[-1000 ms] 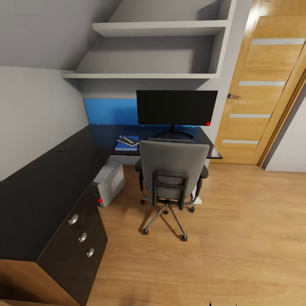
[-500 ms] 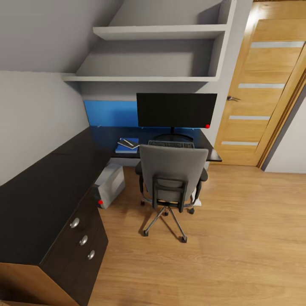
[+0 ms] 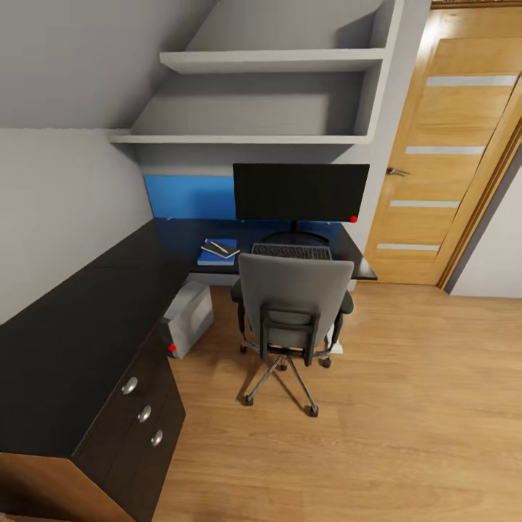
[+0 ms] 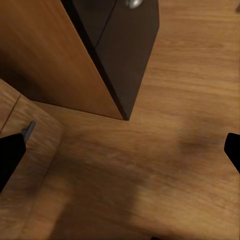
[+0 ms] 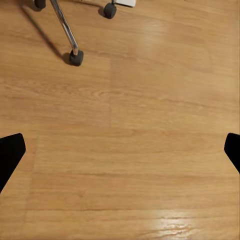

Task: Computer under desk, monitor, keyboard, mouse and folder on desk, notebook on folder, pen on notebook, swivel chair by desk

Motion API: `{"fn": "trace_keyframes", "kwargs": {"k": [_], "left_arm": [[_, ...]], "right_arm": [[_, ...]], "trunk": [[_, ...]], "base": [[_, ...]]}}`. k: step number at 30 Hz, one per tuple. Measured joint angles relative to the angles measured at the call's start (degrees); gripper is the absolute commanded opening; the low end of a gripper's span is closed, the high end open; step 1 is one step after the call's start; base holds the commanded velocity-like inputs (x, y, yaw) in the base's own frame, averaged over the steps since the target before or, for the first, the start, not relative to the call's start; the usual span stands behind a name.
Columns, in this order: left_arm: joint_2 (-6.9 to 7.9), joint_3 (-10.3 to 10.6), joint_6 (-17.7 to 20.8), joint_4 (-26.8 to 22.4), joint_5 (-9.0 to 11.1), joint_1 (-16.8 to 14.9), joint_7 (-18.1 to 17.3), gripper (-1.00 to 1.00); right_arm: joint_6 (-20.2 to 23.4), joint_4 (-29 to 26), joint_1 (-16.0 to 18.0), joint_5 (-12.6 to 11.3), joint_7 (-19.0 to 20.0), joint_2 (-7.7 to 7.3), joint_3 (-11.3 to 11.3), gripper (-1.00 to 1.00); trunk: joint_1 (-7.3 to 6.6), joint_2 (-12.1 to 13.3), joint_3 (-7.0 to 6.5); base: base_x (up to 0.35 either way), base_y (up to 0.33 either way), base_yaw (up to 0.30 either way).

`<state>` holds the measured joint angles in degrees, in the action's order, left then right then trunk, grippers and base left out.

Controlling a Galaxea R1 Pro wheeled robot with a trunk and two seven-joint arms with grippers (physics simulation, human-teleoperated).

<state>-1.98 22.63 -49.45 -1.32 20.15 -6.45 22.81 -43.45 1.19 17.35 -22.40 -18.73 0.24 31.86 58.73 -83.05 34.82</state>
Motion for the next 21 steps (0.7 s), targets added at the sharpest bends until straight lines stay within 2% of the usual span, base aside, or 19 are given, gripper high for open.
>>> {"fn": "trace_keyframes", "kwargs": {"k": [4,21], "left_arm": [[-0.03,0.01,0.07,-0.02,0.00,0.00,-0.21,1.00],[0.06,0.15,0.37,-0.02,-0.01,0.03,-0.47,1.00]], "right_arm": [[0.00,0.01,0.01,0.00,0.00,0.00,0.00,1.00],[0.00,0.00,0.00,0.00,0.01,0.00,0.00,1.00]], "trunk": [[-0.88,1.61,-0.72],[-0.89,1.62,-0.72]], "base": [[0.000,0.000,0.000],[0.000,0.000,0.000]]}}
